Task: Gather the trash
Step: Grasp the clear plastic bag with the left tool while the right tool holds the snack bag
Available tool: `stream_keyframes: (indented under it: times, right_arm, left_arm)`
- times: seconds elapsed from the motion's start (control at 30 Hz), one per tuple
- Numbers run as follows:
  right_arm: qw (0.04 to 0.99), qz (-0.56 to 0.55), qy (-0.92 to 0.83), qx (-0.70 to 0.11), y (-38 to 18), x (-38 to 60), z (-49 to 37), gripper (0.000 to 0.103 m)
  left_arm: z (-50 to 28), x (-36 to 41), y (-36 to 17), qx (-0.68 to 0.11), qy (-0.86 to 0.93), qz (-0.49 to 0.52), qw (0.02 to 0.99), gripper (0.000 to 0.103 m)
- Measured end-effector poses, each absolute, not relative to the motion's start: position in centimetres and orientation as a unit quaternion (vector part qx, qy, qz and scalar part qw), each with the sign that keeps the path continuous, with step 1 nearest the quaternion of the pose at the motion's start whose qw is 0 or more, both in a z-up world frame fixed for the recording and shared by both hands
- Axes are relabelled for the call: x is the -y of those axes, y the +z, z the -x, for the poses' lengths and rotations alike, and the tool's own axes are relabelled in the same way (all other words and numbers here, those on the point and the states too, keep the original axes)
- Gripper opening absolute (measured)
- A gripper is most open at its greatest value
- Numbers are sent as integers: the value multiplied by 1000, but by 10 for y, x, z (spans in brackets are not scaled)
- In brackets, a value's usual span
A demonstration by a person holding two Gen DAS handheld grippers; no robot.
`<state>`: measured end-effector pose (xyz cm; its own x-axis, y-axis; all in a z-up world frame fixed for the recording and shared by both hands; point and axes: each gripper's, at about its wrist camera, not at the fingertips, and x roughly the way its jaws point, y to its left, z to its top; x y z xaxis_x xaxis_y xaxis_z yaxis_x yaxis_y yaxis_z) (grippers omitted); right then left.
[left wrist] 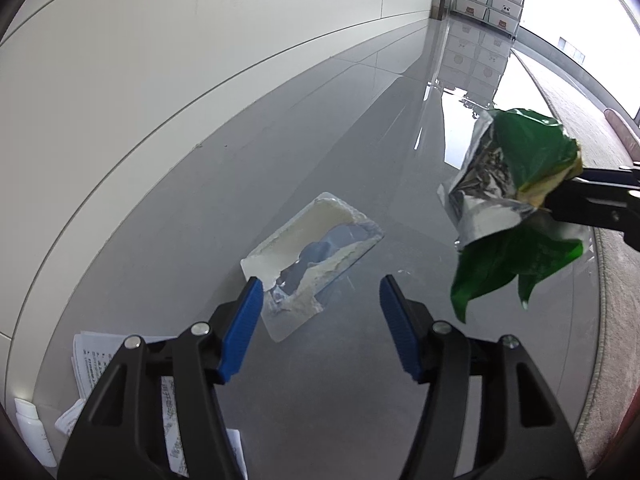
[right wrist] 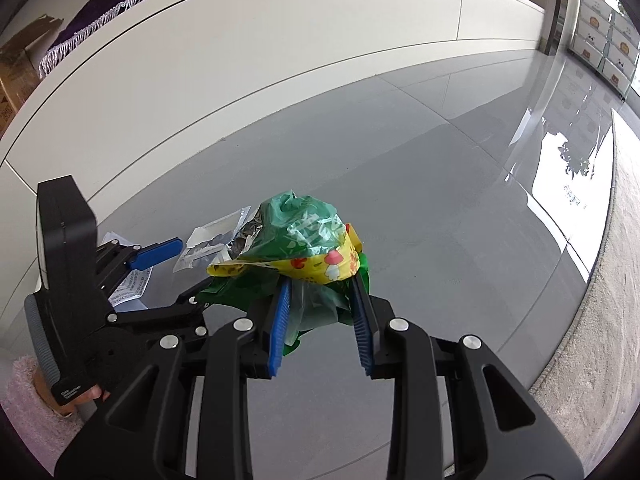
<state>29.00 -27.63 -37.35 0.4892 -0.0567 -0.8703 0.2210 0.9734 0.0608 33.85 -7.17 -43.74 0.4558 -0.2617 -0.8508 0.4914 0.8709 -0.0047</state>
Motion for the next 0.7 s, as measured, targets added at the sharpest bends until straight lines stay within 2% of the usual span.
stream_keyframes:
  times: [0.07,0.13,0.2,0.23,0.27,0.33,0.7]
  right_arm:
    - [856,-86,-77,-503,-376,276,-290,28]
    - [855,-89,-75,-506,-378,276,-291,28]
    - [854,-90,-72,-508,-379,276,-292,28]
    - [854,-89,-71,-508,-380,275,-292,28]
    - [853,-90,-68,-509,-380,275,-292,28]
    - [854,-88,-68,-508,-380,276,-294,28]
    - [859,-90,-67,-500,-374,276,-287,28]
  left_arm:
    - [-343,77,-441,-474,-220,-128,843,49]
    - [-346,80,-445,-479,-222,-131,839,33]
    - [-349,84,-447,-483,-225,-133,836,26]
    - [-349,85,-447,-481,-227,-135,836,17]
    - [-349,87,-447,-483,-232,-134,833,14]
    - [-346,91,-445,-478,-236,-139,835,11]
    - [-332,77,-433,-471,-245,-117,839,10]
